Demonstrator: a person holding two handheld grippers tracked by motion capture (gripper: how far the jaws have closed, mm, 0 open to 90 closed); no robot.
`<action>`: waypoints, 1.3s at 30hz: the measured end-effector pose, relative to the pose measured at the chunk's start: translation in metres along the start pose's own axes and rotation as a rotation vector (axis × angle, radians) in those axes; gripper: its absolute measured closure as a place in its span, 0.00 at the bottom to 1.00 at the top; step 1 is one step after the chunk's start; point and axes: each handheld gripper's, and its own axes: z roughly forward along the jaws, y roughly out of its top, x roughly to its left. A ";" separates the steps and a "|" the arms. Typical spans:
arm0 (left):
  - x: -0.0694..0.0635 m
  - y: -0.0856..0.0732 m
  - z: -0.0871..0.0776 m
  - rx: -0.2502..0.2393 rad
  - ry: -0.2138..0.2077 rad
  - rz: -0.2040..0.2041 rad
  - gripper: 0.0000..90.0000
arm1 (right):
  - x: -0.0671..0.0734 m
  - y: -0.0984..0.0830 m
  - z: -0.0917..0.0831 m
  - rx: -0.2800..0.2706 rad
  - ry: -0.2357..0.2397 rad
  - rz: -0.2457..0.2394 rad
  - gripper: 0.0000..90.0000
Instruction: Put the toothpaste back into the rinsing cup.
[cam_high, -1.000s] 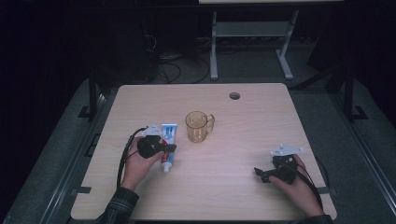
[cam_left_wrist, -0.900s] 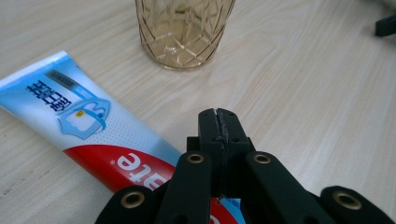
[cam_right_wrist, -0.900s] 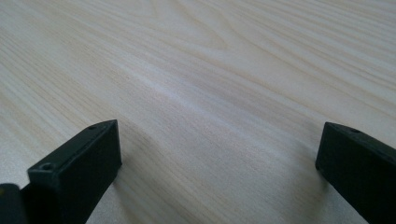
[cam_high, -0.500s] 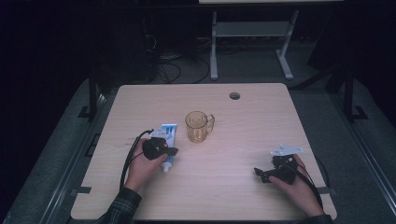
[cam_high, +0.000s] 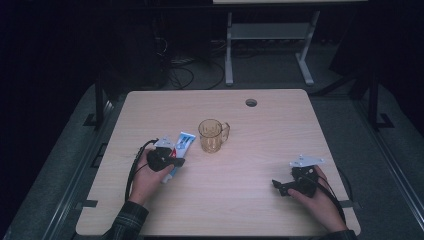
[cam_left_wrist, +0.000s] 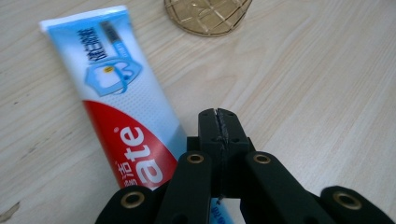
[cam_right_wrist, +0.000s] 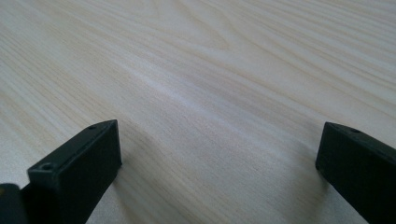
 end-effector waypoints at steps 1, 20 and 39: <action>0.001 -0.001 -0.001 0.004 0.002 0.000 1.00 | 0.000 0.000 0.000 0.000 0.000 0.000 0.00; 0.006 -0.002 -0.017 -0.022 0.042 -0.019 0.99 | 0.000 0.000 0.000 0.000 0.001 0.000 0.00; 0.012 0.029 -0.026 0.031 0.120 -0.015 0.57 | 0.000 0.000 0.000 0.001 0.000 -0.001 0.00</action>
